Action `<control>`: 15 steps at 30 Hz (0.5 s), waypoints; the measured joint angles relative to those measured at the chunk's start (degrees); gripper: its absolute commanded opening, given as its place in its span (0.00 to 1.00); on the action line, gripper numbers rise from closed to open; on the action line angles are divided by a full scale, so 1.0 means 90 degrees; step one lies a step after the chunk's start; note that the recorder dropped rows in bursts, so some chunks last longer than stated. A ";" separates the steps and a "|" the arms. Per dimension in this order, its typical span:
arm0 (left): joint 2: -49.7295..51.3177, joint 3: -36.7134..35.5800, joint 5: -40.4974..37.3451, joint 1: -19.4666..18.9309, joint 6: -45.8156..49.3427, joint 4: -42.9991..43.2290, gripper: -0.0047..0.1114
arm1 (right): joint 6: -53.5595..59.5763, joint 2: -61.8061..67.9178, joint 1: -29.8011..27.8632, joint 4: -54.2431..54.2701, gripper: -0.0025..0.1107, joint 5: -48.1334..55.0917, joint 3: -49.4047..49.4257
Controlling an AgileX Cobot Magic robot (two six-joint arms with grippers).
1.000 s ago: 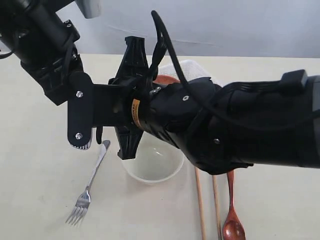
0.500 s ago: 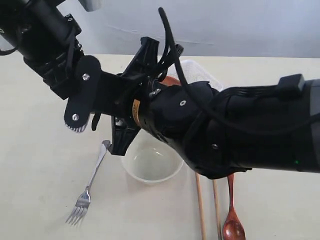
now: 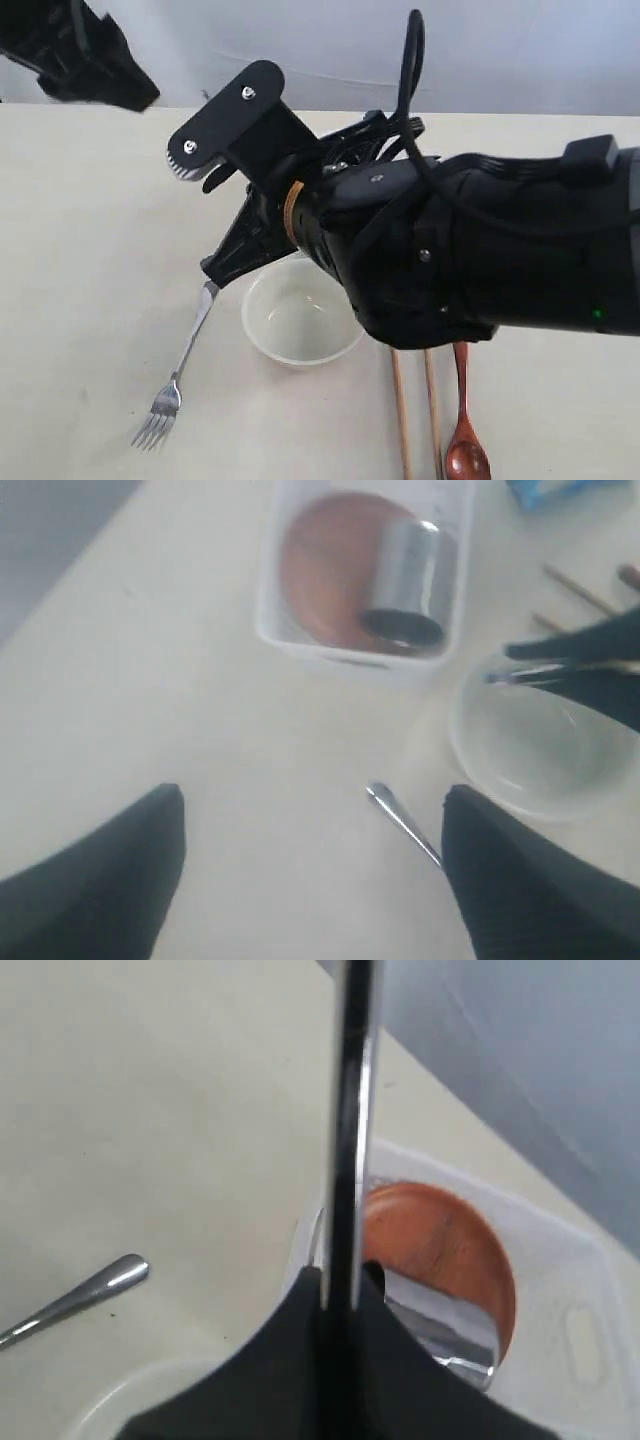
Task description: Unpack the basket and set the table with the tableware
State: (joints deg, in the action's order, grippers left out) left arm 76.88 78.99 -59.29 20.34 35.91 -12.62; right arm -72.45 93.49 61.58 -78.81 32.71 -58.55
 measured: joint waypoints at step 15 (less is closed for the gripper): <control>-0.1784 -0.0188 0.0780 -0.0778 -0.1783 -0.0339 0.04 | 0.1107 0.1314 0.0124 0.5090 0.02 0.2616 -0.2578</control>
State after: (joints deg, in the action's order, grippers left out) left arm 60.82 77.30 -52.27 13.33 19.87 -15.67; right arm -62.49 105.32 62.69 -33.00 56.26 -81.76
